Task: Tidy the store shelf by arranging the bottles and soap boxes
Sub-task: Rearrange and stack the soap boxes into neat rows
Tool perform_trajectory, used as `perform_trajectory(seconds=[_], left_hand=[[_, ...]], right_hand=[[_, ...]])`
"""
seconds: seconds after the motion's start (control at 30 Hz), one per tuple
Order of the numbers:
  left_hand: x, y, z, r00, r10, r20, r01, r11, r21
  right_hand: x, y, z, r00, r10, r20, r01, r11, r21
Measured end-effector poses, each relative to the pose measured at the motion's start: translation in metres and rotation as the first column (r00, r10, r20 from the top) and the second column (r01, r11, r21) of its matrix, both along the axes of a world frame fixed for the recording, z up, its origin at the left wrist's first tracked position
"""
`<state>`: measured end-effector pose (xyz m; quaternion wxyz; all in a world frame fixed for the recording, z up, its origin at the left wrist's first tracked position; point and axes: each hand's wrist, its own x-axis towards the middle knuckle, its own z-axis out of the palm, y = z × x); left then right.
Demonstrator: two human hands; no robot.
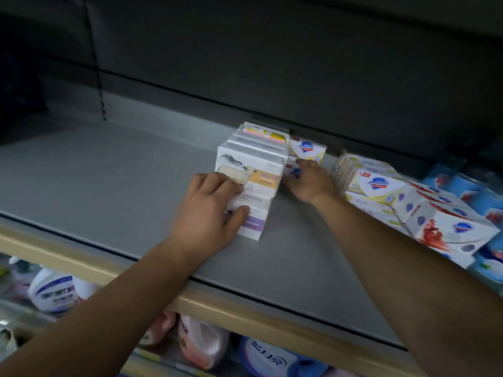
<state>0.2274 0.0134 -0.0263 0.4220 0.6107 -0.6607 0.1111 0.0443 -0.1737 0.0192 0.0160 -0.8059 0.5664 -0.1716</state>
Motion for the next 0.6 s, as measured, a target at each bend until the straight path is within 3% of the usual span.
perform_trajectory(seconds=[0.13, 0.37, 0.6], left_hand=[[-0.001, -0.001, 0.000, 1.000, -0.010, -0.018, 0.009, 1.000, -0.009], [-0.003, 0.002, 0.001, 0.999, -0.009, -0.033, 0.009, 1.000, 0.005], [-0.004, 0.002, 0.001, 1.000, -0.019, -0.014, 0.019, 1.000, -0.007]], right_hand=[[0.007, -0.014, -0.012, 0.996, -0.046, -0.074, 0.042, 0.997, -0.061], [0.013, -0.009, -0.012, 0.944, -0.264, -0.197, 0.210, 0.942, -0.260], [0.000, 0.045, 0.021, 0.978, -0.173, -0.118, 0.142, 0.961, -0.237]])
